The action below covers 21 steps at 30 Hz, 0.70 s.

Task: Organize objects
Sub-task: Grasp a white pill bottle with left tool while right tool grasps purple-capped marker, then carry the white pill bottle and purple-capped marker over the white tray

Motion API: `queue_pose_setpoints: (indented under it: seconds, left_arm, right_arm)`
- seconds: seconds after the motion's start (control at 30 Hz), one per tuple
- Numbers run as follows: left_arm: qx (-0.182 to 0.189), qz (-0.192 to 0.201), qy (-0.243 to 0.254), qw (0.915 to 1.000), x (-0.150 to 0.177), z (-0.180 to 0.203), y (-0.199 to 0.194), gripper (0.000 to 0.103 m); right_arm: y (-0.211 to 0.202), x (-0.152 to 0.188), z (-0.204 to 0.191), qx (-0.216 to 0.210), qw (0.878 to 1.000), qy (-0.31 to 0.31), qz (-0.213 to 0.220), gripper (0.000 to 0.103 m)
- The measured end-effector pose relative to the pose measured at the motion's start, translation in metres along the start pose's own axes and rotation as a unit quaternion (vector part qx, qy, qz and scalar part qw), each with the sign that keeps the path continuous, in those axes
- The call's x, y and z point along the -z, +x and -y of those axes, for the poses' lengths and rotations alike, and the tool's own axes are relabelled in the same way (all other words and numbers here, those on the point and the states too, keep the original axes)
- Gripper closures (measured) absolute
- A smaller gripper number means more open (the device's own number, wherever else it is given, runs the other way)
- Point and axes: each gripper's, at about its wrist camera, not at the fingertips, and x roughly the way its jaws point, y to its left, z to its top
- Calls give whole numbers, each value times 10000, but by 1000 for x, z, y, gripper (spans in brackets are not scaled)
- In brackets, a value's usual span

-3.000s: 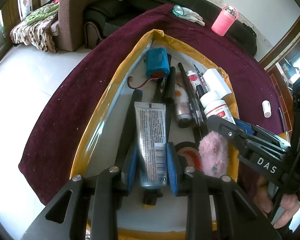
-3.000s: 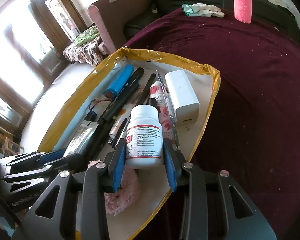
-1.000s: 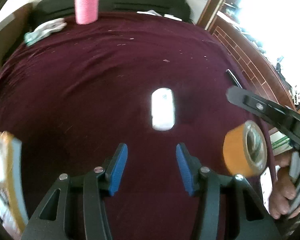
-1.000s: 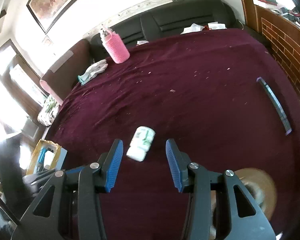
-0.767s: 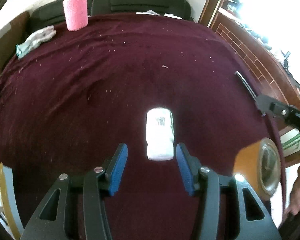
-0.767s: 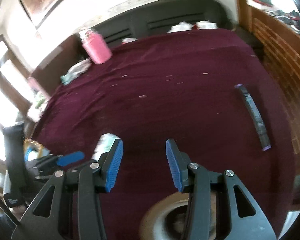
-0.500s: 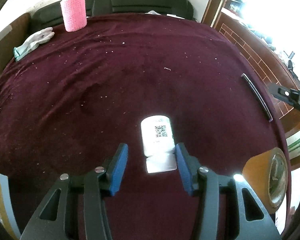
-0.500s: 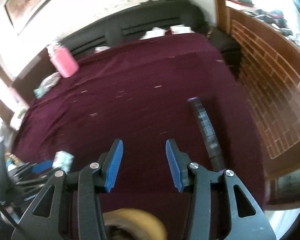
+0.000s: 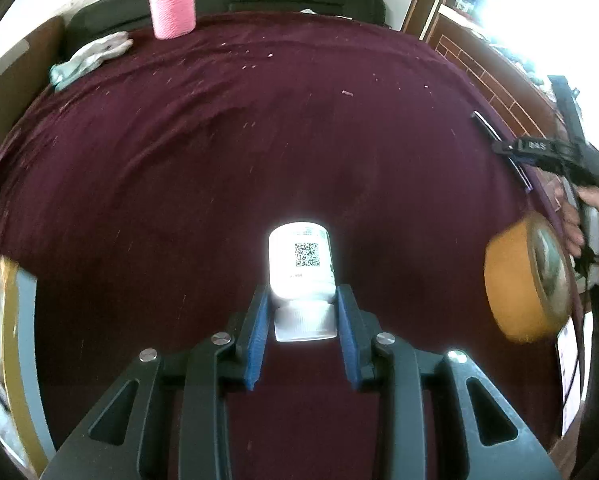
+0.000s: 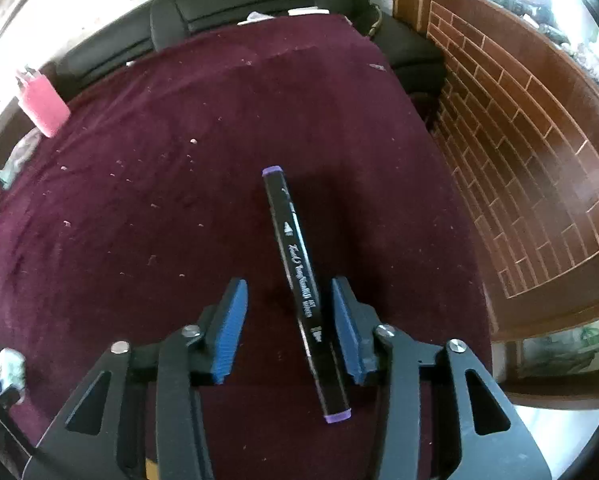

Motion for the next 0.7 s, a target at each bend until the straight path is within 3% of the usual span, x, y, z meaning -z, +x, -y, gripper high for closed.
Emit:
queue_pose_setpoints:
  seconds: [0.1,0.17,0.3,0.47,0.7]
  left_arm:
    - [29,53,-146,9999,19,-9,-16,75]
    - [102,122,-260,9995,30,-17,-29,75]
    - [128,181,-419,9989,49,-33,-48,75]
    - [166,267,-640,9975,71,-52,-70,75]
    - [201,508,-845,9949,104,-68,-102,75]
  right_arm:
    - [-2,2,-3,283,9996,80,-48,89]
    - [-4,5,-11,311,9994,88,-143,91]
    - [-23,14,-40,-156,9993,51,-341,91]
    - [-73,34,-104,-781,9968,-169,-33,91]
    - [-134,115,-207,-1669,9830,-757,129,91]
